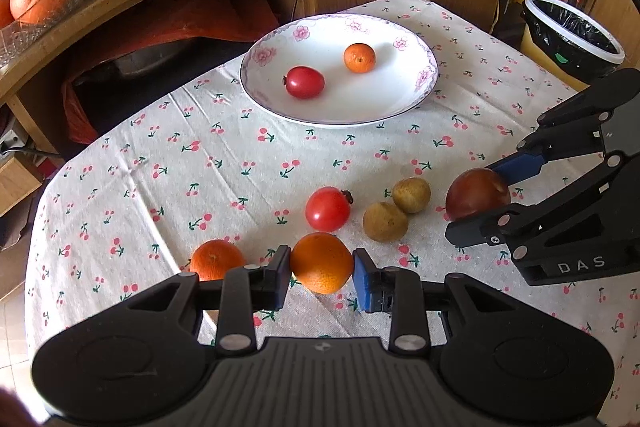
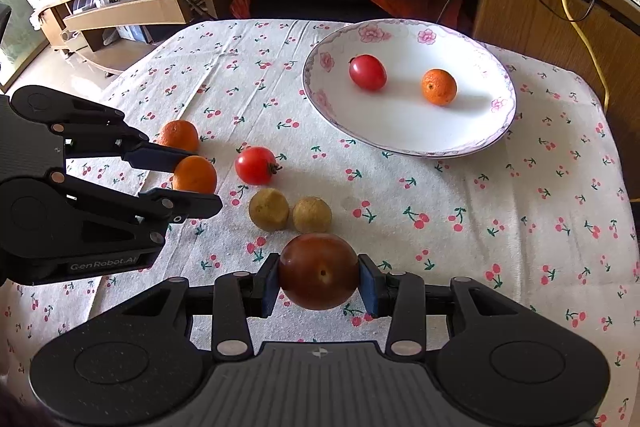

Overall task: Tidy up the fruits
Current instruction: 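Grasp a tangerine with the left tool while the right tool holds the dark tomato, then carry the dark tomato and tangerine in both tools toward the bowl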

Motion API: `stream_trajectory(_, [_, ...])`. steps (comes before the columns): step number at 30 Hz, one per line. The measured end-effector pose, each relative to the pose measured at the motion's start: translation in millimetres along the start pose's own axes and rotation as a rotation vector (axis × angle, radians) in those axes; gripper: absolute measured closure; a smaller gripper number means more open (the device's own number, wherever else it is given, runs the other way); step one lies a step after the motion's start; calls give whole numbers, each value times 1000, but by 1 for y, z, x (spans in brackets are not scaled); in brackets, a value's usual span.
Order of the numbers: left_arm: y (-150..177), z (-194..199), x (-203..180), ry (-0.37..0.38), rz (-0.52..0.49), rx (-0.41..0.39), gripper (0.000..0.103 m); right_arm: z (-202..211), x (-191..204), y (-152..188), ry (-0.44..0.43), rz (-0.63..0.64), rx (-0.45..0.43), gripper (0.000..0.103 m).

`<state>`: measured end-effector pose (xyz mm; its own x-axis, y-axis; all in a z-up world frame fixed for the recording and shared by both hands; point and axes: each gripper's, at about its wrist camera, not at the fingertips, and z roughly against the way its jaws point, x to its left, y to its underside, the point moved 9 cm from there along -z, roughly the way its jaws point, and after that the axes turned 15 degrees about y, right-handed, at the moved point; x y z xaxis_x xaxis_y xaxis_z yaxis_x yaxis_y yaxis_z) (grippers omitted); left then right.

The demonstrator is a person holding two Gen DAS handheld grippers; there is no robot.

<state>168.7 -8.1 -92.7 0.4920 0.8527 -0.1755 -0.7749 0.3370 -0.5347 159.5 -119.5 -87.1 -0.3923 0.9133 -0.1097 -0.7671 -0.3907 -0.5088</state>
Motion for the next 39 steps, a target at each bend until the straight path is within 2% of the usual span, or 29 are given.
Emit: stream_trajectory(39, [-39, 6, -13, -4, -28, -47, 62, 12, -11, -24, 50, -23, -62, 68])
